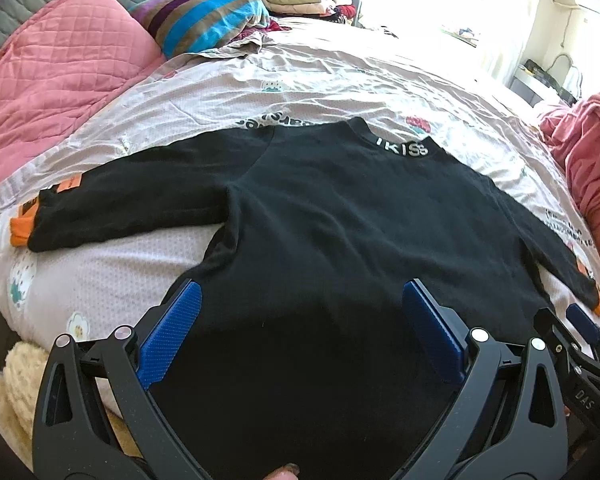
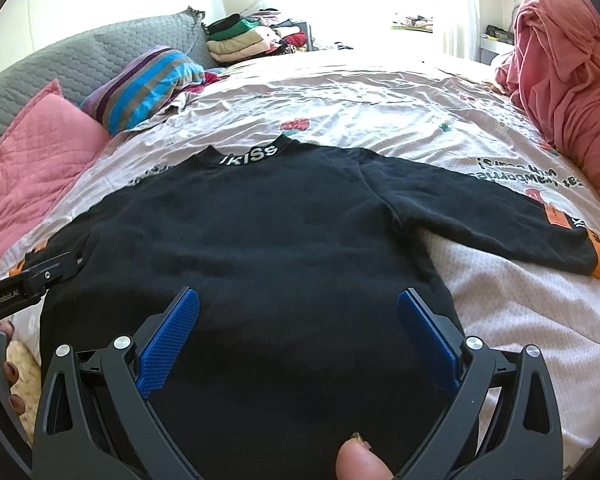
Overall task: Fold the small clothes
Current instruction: 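Move the right gripper toward the orange cuff of the sleeve nearest it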
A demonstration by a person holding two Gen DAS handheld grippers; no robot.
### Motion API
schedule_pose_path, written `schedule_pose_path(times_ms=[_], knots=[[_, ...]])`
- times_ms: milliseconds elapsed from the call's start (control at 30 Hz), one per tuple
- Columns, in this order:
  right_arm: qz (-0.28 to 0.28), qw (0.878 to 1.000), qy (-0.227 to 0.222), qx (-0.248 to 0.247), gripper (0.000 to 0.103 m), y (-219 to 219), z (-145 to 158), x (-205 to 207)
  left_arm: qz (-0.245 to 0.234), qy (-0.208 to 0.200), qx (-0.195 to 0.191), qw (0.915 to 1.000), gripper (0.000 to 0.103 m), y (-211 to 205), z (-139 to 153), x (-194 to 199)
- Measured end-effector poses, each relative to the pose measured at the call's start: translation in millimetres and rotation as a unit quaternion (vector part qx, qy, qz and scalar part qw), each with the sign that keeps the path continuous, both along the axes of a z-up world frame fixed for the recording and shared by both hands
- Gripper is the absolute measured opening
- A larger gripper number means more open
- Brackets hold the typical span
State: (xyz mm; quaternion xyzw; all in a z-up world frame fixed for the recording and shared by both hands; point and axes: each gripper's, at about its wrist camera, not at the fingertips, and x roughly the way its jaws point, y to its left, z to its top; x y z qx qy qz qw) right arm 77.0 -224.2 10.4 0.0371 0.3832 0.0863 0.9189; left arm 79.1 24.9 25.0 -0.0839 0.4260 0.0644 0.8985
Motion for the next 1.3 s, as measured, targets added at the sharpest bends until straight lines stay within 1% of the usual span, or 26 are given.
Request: schedule_pose_path(times_ms=[267,467,767,933,1067,1200,1300], knots=[[-0.020,1.000,0.006,-0.005,0.099,-16,-2,25,-0.002,0.007,-0.003,1.0000,0.095,-3,0,24],[-0.051,0.999,0.004,-0.003,0.099,-35,-2,45,-0.005,0.009,-0.015,0.9998,0.095,-5,0,45],[-0.097,0.995,0.005,0.005,0.099,-69,-4,65,-0.009,0.010,-0.009,0.9999,0.095,-10,-1,73],[-0.136,0.991,0.010,0.007,0.099,-98,-8,73,-0.014,0.021,-0.010,0.9996,0.095,-13,-8,88],[-0.170,0.985,0.022,0.015,0.099,-121,-15,78,-0.022,0.031,-0.009,0.9992,0.095,-20,-15,99],[-0.207,0.978,0.030,0.021,0.099,-147,-22,80,-0.028,0.045,-0.011,0.9986,0.095,-25,-22,108],[-0.234,0.971,0.035,0.018,0.099,-166,-26,79,-0.032,0.042,-0.010,0.9985,0.095,-29,-23,114]])
